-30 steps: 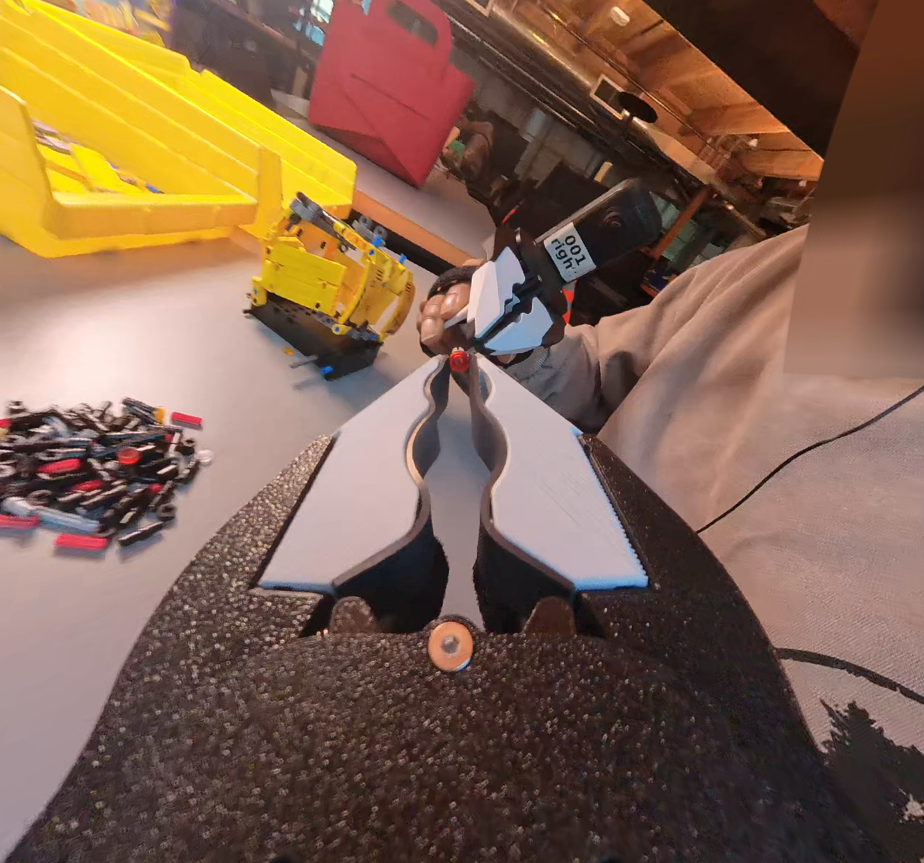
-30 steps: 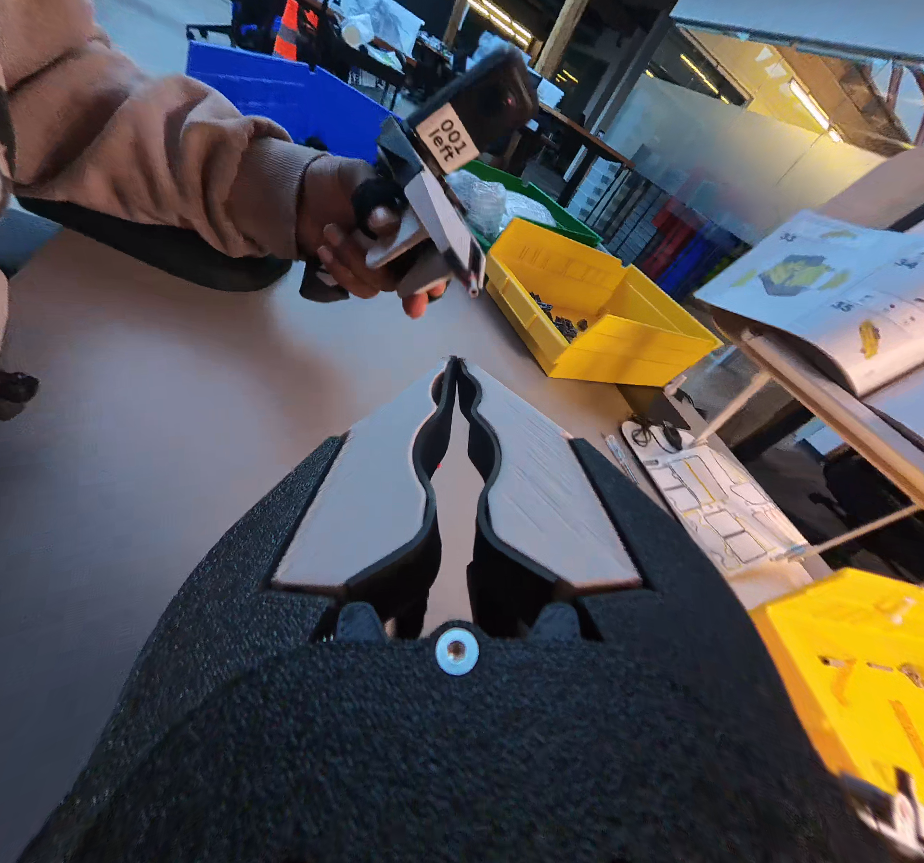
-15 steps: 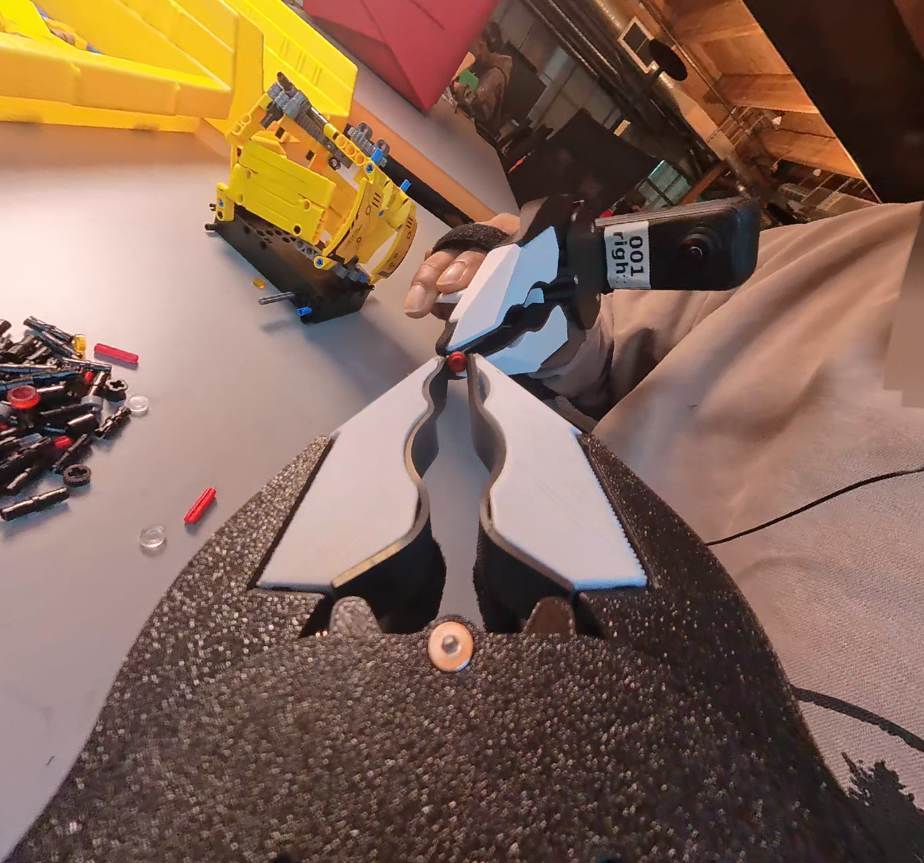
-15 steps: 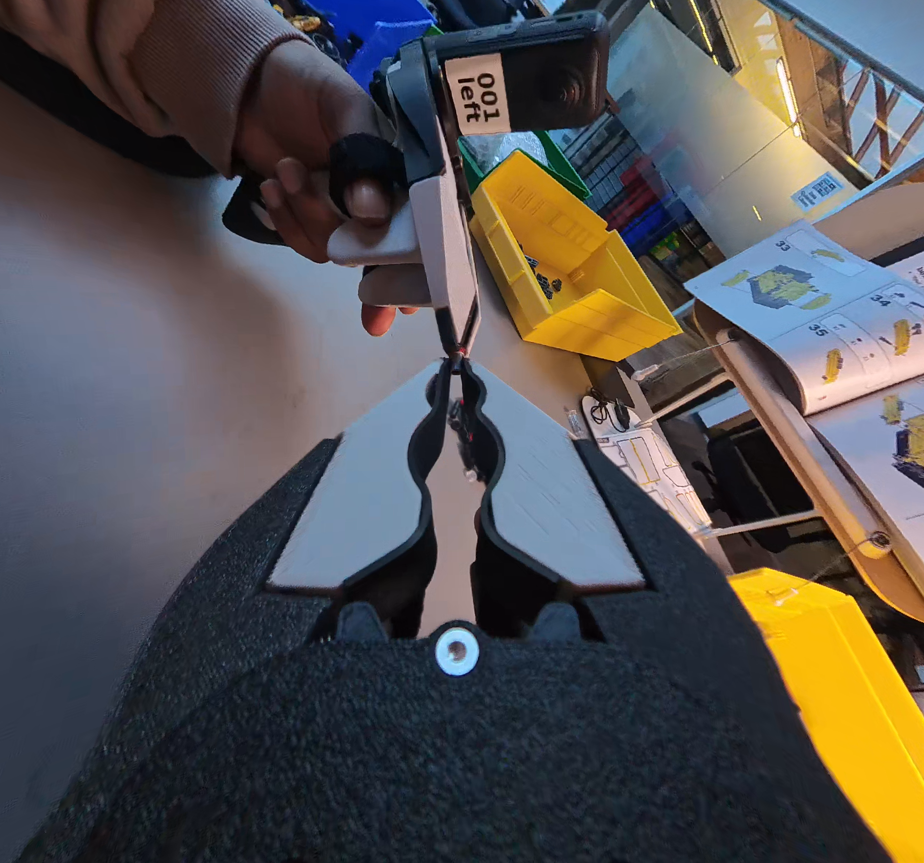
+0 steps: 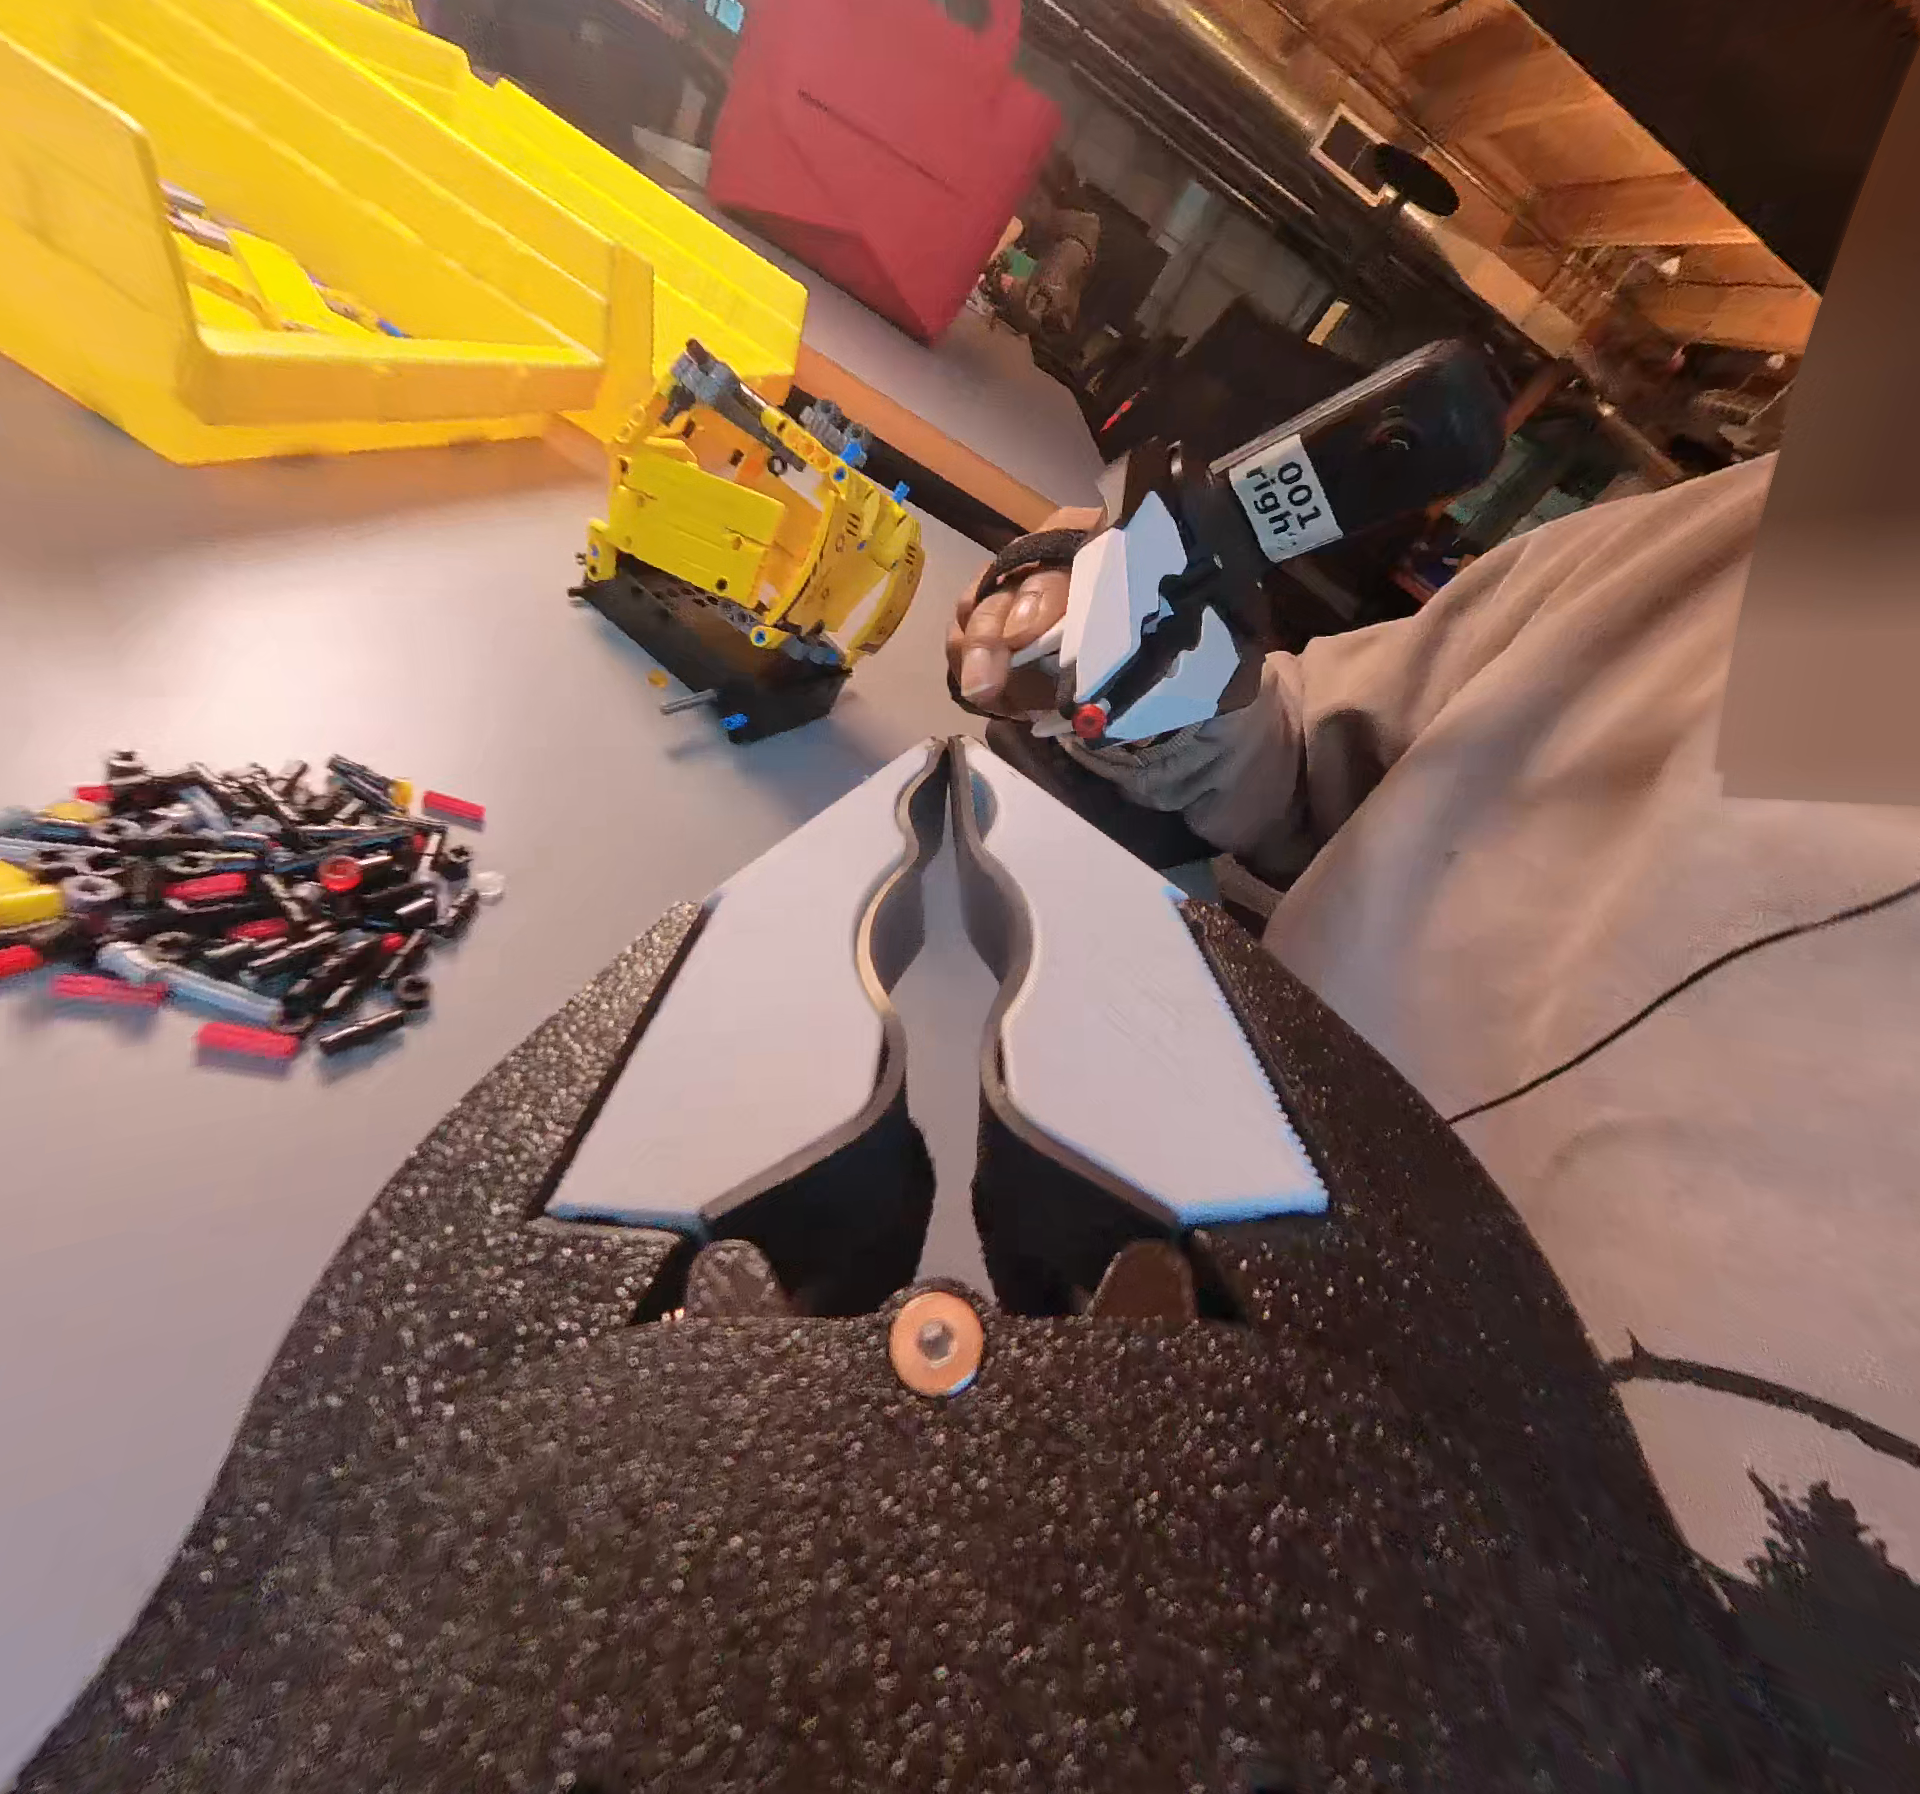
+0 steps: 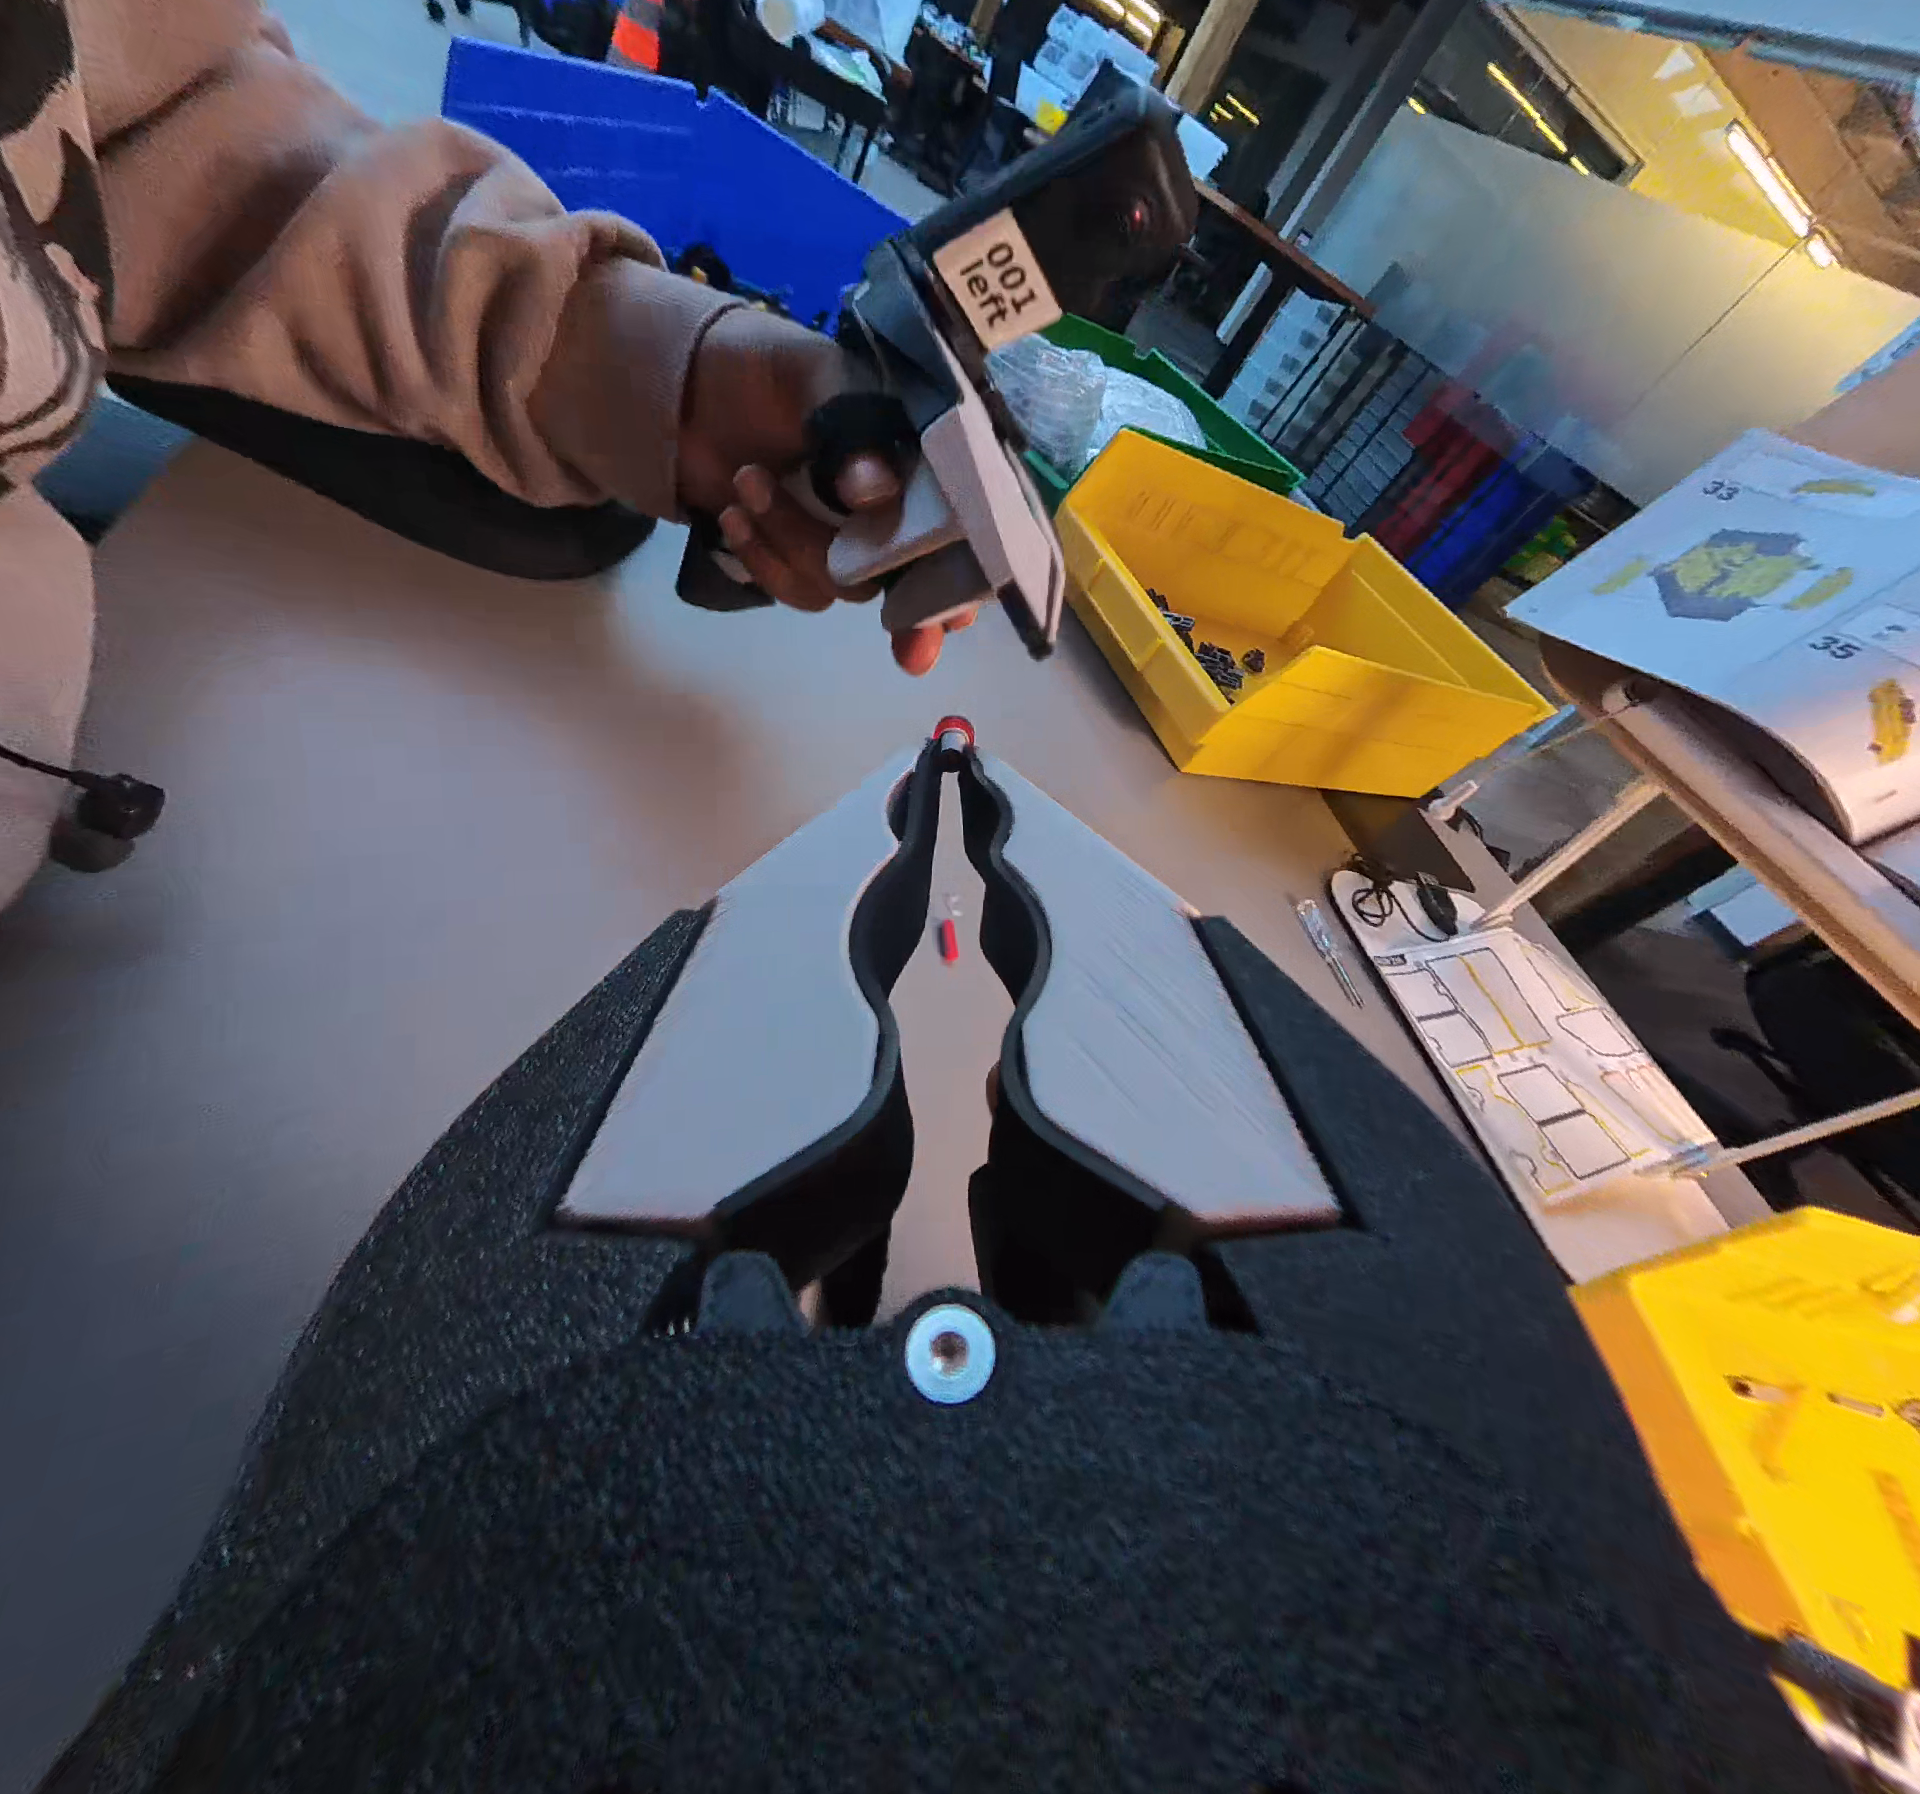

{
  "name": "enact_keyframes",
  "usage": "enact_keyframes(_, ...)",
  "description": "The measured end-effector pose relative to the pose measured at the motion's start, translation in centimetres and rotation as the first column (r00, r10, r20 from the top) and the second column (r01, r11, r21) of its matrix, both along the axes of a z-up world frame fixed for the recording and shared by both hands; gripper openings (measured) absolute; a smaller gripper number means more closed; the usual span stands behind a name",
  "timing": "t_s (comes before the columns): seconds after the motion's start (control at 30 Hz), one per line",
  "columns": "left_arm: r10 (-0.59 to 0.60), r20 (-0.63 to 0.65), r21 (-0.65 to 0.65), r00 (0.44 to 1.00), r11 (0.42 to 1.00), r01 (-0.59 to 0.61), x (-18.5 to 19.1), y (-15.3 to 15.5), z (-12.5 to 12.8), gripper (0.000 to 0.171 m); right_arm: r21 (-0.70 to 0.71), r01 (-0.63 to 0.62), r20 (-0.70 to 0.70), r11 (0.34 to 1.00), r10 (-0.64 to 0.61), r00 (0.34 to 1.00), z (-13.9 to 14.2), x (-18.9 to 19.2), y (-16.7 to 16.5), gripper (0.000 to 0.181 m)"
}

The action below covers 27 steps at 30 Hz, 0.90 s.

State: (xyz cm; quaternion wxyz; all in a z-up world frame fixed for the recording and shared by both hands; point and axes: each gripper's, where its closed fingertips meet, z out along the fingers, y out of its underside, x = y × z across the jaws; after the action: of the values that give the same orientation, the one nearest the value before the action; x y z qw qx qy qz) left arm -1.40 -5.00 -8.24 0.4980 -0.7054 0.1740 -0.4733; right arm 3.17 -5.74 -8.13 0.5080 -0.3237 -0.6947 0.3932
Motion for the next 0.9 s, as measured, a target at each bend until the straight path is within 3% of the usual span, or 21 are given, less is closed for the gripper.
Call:
enact_keyframes(0.13, -0.055, -0.010, 0.007, 0.998, 0.998, 0.055, 1.7, -0.6, -0.8, 0.002, -0.060, -0.010, 0.013, 0.998, 0.011, 1.000, -0.3, -0.3, 0.4, 0.002)
enact_keyframes(0.23, -0.096, 0.077, -0.026, 0.992, 0.995, 0.099, 2.9, -0.9, -0.2, 0.019, -0.111, 0.015, 0.004, 0.994, -0.015, 1.000, -0.6, -0.5, 0.8, 0.003)
enact_keyframes(0.4, -0.066, 0.135, -0.107, 0.989, 0.991, 0.081, 3.7, -0.2, -0.9, 0.015, -0.003, 0.063, 0.011, 0.998, -0.063, 0.998, -1.5, -1.3, 0.9, 0.003)
enact_keyframes(0.43, -0.066, 0.136, -0.112, 0.988, 0.990, 0.082, 3.7, -0.2, -1.0, 0.003, 0.019, 0.065, 0.012, 0.998, -0.066, 0.998, -1.6, -1.4, 0.8, 0.003)
enact_keyframes(0.9, -0.055, 0.128, -0.075, 0.990, 0.995, 0.065, 3.8, -0.5, -0.4, 0.000, 0.068, 0.084, -0.066, 0.994, -0.079, 0.995, -0.7, -1.3, 0.6, 0.003)
